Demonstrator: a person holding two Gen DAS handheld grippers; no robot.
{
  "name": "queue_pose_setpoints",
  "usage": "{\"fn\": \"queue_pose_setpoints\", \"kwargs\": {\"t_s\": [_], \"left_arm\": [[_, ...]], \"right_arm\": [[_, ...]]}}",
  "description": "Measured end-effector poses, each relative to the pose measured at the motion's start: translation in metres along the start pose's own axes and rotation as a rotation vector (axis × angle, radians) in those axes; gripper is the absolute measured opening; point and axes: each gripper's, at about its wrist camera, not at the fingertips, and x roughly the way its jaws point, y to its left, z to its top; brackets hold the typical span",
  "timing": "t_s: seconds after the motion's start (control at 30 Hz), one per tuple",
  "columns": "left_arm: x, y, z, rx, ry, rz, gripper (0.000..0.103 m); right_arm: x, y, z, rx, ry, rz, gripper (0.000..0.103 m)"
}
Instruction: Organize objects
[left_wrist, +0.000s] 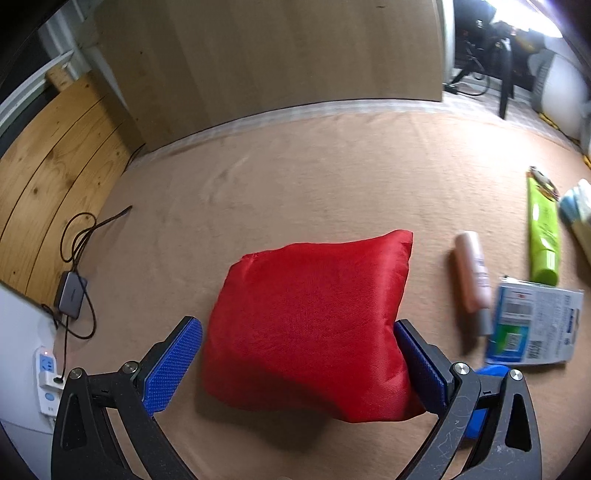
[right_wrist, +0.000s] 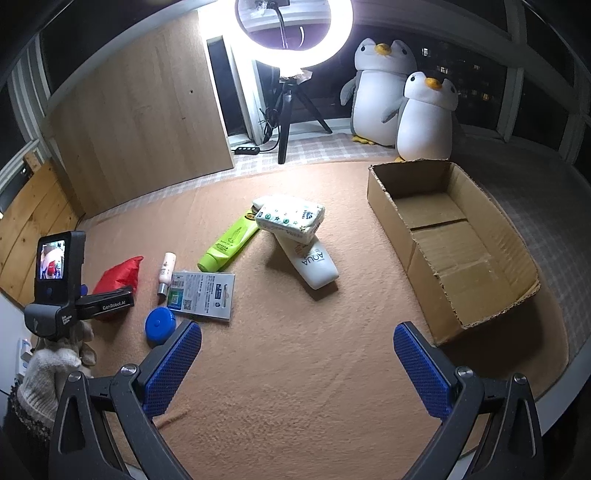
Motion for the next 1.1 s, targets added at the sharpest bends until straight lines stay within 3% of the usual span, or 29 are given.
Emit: {"fn": "queue_pose_setpoints", "kwargs": {"t_s": [0.23,0.43,0.57,0.8,0.9,1.1], "left_arm": [[-0.008,0.009,-0.001,-0.005,-0.031,0.002,0.103],[-0.040,-0.007,0.004,-0.003,-0.074,-0.111,0.103],[-0.045,-0.027,0.010,0.028,-0.022,-0.259,0.103],[-0.048,-0.062,0.019,0.071,0.009,-0.335,0.103],[-0.049,-0.071,0.026,0.068,0.019,-0.373,0.096],[-0.038,-0.092,0.039,0.074,0.050,-0.408,0.073]], "right_arm": [[0.002,0.002,0.000,-0.006,0.006,0.003,0.103],[0.003,0.002,0.001,-0.007,0.006,0.009,0.103],[0.004,0.001,-0.001,-0.005,0.012,0.012,0.103],[0.004,-0.004,-0.004,0.002,0.016,0.011,0.103],[0.004,-0.009,-0.006,0.010,0.022,0.007,0.103],[0.002,-0.019,-0.010,0.028,0.027,-0.005,0.103]]}}
